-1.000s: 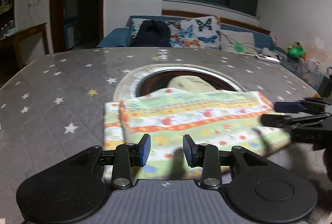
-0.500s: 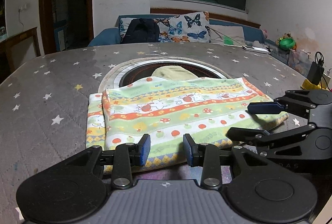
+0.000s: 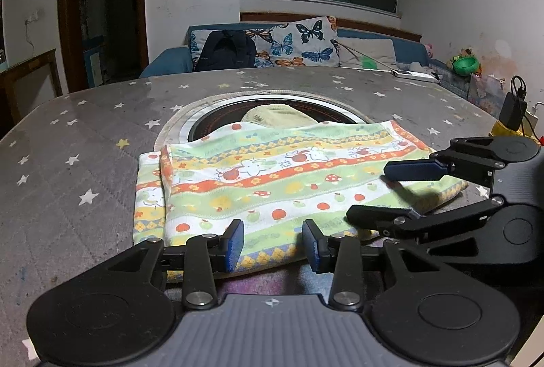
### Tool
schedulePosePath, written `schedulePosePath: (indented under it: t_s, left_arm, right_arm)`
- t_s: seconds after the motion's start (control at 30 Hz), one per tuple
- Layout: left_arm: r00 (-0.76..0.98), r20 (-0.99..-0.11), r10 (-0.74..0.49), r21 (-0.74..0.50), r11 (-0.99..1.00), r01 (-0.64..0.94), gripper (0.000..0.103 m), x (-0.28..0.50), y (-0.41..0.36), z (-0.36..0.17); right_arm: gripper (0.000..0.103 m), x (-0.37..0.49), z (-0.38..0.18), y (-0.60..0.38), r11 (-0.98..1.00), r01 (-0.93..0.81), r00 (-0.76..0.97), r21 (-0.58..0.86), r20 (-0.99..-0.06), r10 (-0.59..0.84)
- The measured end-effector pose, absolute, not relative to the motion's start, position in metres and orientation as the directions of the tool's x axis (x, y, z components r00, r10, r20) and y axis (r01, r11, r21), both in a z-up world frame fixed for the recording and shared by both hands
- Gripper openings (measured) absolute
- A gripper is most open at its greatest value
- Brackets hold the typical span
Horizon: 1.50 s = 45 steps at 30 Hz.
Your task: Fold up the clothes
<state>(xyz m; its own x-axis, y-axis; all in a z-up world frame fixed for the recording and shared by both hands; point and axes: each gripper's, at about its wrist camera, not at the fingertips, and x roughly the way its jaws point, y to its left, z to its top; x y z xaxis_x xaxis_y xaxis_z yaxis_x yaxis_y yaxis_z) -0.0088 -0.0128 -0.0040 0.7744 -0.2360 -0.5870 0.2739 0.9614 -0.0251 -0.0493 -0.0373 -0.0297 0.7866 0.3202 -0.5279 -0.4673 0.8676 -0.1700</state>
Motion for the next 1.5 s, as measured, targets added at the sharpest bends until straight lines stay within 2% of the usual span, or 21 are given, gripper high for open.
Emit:
schedulePosePath:
  t_s: [0.43,0.87,1.4,1.5]
  left_arm:
    - [0.778,-0.581,-0.238,-0.042,0.964,0.263,0.043,-0.010,-0.010,0.000]
    - [0.771,-0.581,-0.261,-0.055,0.958,0.282,0.044,-0.006,-0.023,-0.001]
    - [0.784,-0.578,-0.225,-0.055,0.970,0.238,0.047,-0.011,0.005,-0.003]
    - [0.788,-0.575,-0.221,-0.062,0.972,0.228,0.046,-0.014,0.011,-0.002]
  right_arm:
    - [0.058,-0.057,-0.024,-0.035,0.859,-0.486,0.787,-0.159,-0.506,0.352]
    - [0.058,-0.060,-0.033,-0.069,0.910,-0.388,0.807,-0.147,-0.532,0.257]
    - [0.059,-0.072,-0.034,-0.111,0.946,-0.283,0.825,-0.161,-0.544,0.154]
    - [0.059,-0.071,-0.032,-0.119,0.957,-0.260,0.820,-0.127,-0.553,0.149]
